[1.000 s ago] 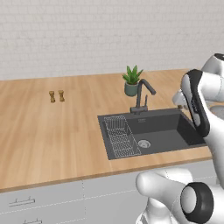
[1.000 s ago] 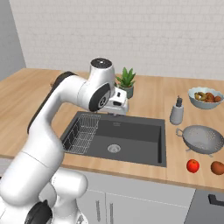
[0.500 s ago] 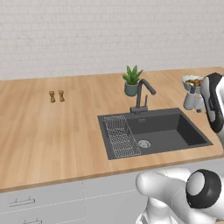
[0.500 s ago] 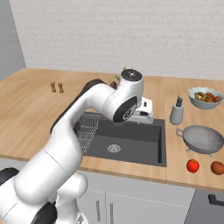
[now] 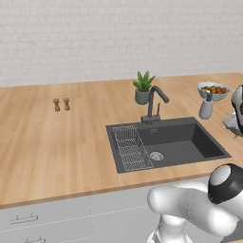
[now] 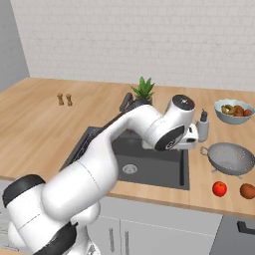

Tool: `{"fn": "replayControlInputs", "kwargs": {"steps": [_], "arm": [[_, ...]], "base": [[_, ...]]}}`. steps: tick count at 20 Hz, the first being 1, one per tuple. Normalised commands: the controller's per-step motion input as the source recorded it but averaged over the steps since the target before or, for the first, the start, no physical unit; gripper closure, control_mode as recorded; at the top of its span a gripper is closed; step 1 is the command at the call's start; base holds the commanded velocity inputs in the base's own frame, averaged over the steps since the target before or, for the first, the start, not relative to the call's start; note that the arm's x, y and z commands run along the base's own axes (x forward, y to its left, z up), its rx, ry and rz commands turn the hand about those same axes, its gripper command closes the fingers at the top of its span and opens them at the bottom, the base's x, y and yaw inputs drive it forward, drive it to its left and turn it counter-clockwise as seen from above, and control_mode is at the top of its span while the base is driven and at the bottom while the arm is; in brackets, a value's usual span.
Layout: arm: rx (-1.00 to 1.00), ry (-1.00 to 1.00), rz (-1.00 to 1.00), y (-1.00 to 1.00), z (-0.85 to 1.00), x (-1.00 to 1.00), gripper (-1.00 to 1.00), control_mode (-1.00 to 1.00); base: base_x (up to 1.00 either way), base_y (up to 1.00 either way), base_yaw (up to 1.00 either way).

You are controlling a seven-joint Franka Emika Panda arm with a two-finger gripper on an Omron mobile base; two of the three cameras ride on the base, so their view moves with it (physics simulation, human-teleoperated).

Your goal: Put the colander in the sink, put the orange, apple in the colander, and turn on the sink faucet and pour water over the colander.

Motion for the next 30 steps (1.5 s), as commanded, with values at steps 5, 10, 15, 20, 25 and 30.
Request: {"fn": "replayControlInputs", "kwargs": {"steps": [5,10,15,20,25,30], "arm": [[0.0,0.04,0.19,-0.55,-0.34,0.07,-1.0,-1.0],[-0.01,0.1,0.14,-0.44,-0.22,0.17,-1.0,-1.0],[-0.04,0.11,0.11,-0.4,-0.19,0.27,-1.0,-1.0],[-0.05,0.03,0.06,-0.45,-0.18,0.24,-1.0,-1.0],[-0.06,0.0,0.0,-0.32,-0.22,0.32,-1.0,-1.0],[-0.08,0.05,0.0,-0.24,-0.26,0.43,-1.0,-1.0]], "base": [[0.0,0.0,0.0],[0.0,0.0,0.0],[0.0,0.0,0.0],[0.0,0.0,0.0],[0.0,0.0,0.0],[0.0,0.0,0.0]]}}
